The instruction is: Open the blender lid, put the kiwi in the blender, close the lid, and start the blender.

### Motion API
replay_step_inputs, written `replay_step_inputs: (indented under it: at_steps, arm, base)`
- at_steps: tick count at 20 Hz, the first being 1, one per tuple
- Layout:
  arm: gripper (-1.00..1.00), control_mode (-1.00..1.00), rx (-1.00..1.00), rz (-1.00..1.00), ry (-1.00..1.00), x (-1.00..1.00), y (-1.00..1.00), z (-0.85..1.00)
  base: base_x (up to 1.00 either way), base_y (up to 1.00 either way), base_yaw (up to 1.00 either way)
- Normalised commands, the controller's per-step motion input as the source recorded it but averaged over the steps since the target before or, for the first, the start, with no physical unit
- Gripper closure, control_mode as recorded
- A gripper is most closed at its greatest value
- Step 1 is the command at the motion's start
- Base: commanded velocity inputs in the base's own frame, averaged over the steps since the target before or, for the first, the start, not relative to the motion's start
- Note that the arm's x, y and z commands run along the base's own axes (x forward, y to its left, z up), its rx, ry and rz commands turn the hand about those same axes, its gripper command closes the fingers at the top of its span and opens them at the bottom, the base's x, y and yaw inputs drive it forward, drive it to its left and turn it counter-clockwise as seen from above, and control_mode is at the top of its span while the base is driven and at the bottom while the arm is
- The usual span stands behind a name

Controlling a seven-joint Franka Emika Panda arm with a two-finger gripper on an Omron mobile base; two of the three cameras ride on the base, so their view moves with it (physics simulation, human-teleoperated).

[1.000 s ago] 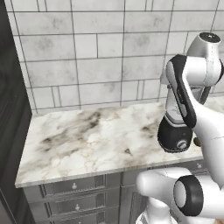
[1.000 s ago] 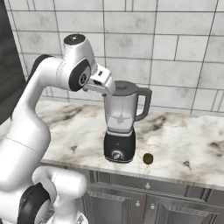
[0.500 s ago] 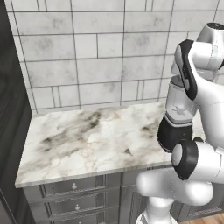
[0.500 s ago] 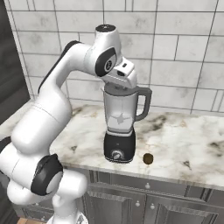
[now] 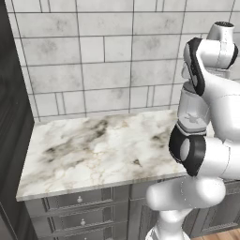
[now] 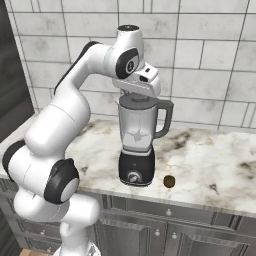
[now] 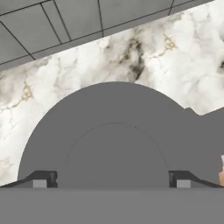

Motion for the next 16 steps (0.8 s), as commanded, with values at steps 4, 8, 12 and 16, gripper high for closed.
replay_step_inputs:
  at_steps: [4,8,12,16]
  arm:
    - [-1.0,-1.0,0.0,0.03,0.0,-0.05,0.0,-0.38]
    - [1.0,-1.0,0.0,0.04,0.01,0.0,0.0,-0.51]
    - [1.0,-1.0,0.02,0.04,0.04,0.0,0.0,-0.38]
    - [1.0,-1.0,0.02,0.0,-0.05,-0.01,0.0,0.11]
  base:
    - [0.0,0.0,0.0]
    - [0.0,0.0,0.0]
    - [0.0,0.0,0.0]
    - [0.0,0.0,0.0]
